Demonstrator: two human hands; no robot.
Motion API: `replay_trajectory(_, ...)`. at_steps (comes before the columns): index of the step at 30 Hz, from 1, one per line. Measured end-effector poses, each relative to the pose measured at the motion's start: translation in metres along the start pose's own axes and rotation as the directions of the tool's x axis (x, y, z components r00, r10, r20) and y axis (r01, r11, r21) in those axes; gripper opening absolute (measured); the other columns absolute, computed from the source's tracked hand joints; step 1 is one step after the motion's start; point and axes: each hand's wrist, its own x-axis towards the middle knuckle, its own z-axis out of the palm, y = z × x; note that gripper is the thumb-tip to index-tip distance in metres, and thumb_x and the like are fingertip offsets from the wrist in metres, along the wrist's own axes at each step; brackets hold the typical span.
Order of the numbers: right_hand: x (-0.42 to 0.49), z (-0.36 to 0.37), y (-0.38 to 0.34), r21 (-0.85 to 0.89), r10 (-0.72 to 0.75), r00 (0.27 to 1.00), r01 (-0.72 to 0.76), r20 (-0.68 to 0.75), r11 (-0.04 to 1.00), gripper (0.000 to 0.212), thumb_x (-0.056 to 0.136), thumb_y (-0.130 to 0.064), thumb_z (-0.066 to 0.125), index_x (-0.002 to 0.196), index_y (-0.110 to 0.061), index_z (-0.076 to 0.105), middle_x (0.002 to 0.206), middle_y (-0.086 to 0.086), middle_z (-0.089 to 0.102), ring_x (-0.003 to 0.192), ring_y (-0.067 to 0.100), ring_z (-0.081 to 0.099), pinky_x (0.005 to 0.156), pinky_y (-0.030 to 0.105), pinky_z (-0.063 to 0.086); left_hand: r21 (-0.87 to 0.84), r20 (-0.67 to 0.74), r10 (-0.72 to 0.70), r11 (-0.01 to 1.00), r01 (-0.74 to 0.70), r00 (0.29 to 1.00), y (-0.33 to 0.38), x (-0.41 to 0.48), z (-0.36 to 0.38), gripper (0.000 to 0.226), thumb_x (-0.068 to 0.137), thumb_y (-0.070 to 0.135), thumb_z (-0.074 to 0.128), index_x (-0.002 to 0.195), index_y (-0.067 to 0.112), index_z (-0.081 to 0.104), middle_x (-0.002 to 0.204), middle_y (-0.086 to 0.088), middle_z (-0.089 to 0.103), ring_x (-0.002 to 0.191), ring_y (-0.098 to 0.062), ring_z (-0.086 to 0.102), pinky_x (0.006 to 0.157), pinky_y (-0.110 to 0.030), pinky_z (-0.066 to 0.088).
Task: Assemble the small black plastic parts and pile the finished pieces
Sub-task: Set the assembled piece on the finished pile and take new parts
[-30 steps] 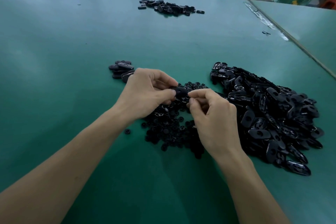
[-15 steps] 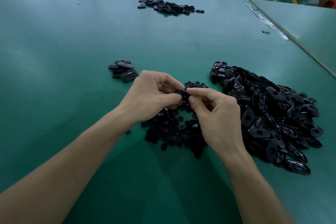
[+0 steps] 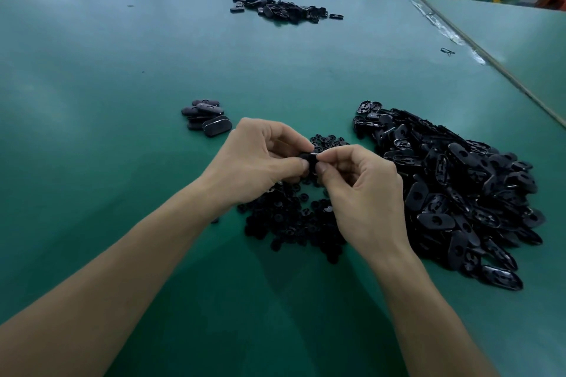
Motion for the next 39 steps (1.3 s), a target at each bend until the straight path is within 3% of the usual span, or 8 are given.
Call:
replay_trajectory(6,0.001,-0.001,0.002,0.029,0.019,1.000,-0.019,0.022,0.999,0.023,0.088,-0.009,0.074,0.081,-0.031,0.071,0.072,-0.014,0.072,0.068,0.004,0.068,0.070,0.027,0.056,0.030,0.015,0.016,0.999,-0.016,1.000,0.002,-0.002,0.001,0.028,0.081,-0.010,0.074,0.082,0.018,0.074,0.073,-0.001,0.076,0.064,-0.011,0.069,0.068,-0.022,0.059)
replay_trajectory(15,0.003,-0.001,0.004,0.153,0.104,0.994,-0.107,0.025,0.982,0.013,0.084,-0.013,0.079,0.081,-0.023,0.072,0.071,-0.004,0.074,0.067,0.012,0.072,0.069,0.031,0.056,0.101,0.000,0.022,0.995,-0.022,1.000,0.002,-0.002,0.005,0.018,0.068,0.017,0.073,0.085,0.023,0.073,0.078,0.003,0.076,0.070,-0.011,0.070,0.077,-0.033,0.059)
replay_trajectory(21,0.003,0.002,0.003,0.232,0.115,0.992,-0.125,0.057,0.965,0.014,0.087,-0.008,0.075,0.083,-0.022,0.076,0.076,-0.004,0.076,0.071,0.009,0.070,0.070,0.027,0.053,0.175,-0.019,0.063,0.983,-0.059,0.998,0.002,-0.002,0.003,0.014,0.070,0.021,0.069,0.082,0.028,0.071,0.079,0.002,0.076,0.073,-0.019,0.073,0.079,-0.045,0.061)
replay_trajectory(27,0.002,0.000,0.000,0.263,0.112,0.988,-0.137,0.107,0.955,0.016,0.086,-0.008,0.076,0.087,-0.023,0.079,0.083,-0.006,0.078,0.080,0.008,0.073,0.077,0.026,0.055,0.169,-0.059,0.072,0.984,-0.061,0.996,-0.002,-0.002,0.004,0.012,0.070,0.023,0.069,0.081,0.029,0.070,0.076,0.004,0.075,0.066,-0.014,0.070,0.075,-0.045,0.062)
replay_trajectory(31,0.002,-0.001,0.000,0.164,0.055,0.995,-0.068,0.081,0.984,0.019,0.086,-0.009,0.077,0.090,-0.028,0.079,0.079,-0.007,0.074,0.076,0.011,0.070,0.076,0.029,0.056,0.135,-0.040,0.041,0.990,-0.035,0.998,-0.006,0.000,0.001,0.014,0.071,0.020,0.073,0.082,0.028,0.070,0.076,0.003,0.075,0.065,-0.014,0.068,0.076,-0.042,0.061)
replay_trajectory(34,0.003,-0.004,0.002,0.118,0.056,0.997,-0.061,0.048,0.991,0.025,0.085,-0.013,0.078,0.099,-0.033,0.074,0.083,-0.009,0.070,0.075,0.006,0.069,0.074,0.026,0.057,0.097,0.040,0.014,0.995,-0.018,0.999,-0.006,0.002,-0.003,0.021,0.081,0.004,0.078,0.088,0.021,0.070,0.071,0.004,0.073,0.064,-0.013,0.066,0.073,-0.036,0.060)
replay_trajectory(37,0.005,-0.005,0.001,0.164,0.062,0.990,-0.082,0.125,0.983,0.024,0.088,-0.008,0.074,0.097,-0.030,0.075,0.088,-0.008,0.077,0.084,0.006,0.073,0.082,0.025,0.056,0.057,0.072,-0.005,0.998,0.001,0.997,-0.006,0.002,-0.006,0.020,0.084,-0.003,0.075,0.089,0.016,0.070,0.072,-0.002,0.073,0.067,-0.017,0.067,0.071,-0.035,0.060)
replay_trajectory(39,0.006,-0.006,0.002,0.210,0.074,0.983,-0.109,0.167,0.972,0.024,0.089,-0.005,0.073,0.094,-0.028,0.076,0.086,-0.008,0.078,0.082,0.007,0.073,0.078,0.022,0.055,0.022,0.079,-0.015,1.000,0.013,0.997,-0.005,0.003,-0.007,0.019,0.084,-0.004,0.075,0.088,0.014,0.071,0.074,-0.006,0.073,0.068,-0.020,0.067,0.071,-0.033,0.061)
